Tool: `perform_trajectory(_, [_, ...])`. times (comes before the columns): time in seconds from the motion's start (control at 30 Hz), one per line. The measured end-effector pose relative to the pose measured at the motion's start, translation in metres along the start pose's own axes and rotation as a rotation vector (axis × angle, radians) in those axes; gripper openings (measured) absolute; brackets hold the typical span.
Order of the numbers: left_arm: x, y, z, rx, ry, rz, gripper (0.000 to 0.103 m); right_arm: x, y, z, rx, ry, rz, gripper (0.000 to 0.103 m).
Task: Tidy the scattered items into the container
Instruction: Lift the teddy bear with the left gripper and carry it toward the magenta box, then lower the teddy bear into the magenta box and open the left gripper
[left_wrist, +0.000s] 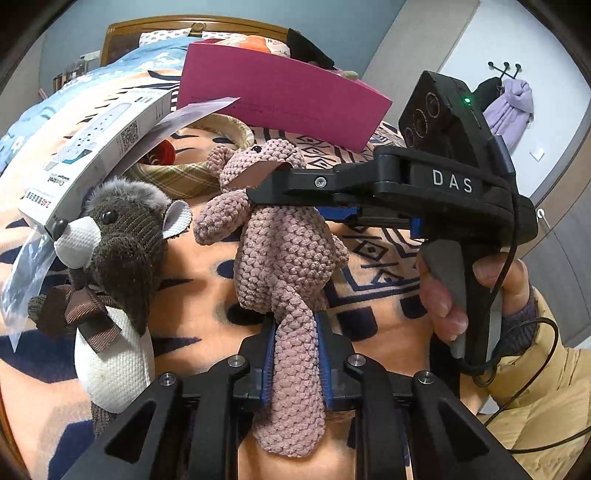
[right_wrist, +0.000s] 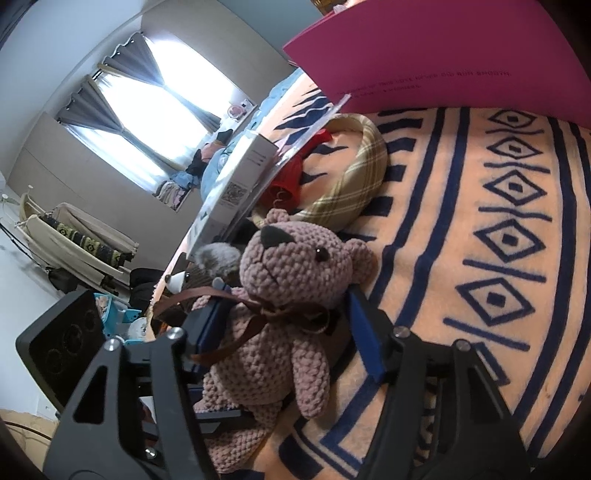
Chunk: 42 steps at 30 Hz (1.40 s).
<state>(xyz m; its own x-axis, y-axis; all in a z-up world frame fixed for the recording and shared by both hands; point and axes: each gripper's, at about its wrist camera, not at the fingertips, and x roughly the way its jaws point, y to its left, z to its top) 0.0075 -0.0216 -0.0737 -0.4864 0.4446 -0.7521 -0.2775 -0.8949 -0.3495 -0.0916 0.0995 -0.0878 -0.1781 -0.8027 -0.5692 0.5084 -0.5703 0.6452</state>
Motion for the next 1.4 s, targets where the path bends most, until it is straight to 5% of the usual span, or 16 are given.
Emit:
perform_trajectory(0.47, [-0.019, -0.021, 0.024, 0.058, -0.06, -0.035, 0.015, -0.065, 0.015, 0.004, -0.051, -0.14, 0.039, 0.055])
perform_trajectory(0.87, [-0.028, -0.034, 0.091, 0.134, -0.12, -0.035, 0.015, -0.135, 0.035, 0.046, -0.141, -0.317, 0.003, 0.054])
perform_trajectory(1.4, [-0.027, -0.021, 0.179, 0.133, -0.215, 0.064, 0.014, -0.157, 0.026, 0.112, -0.115, -0.406, 0.003, 0.053])
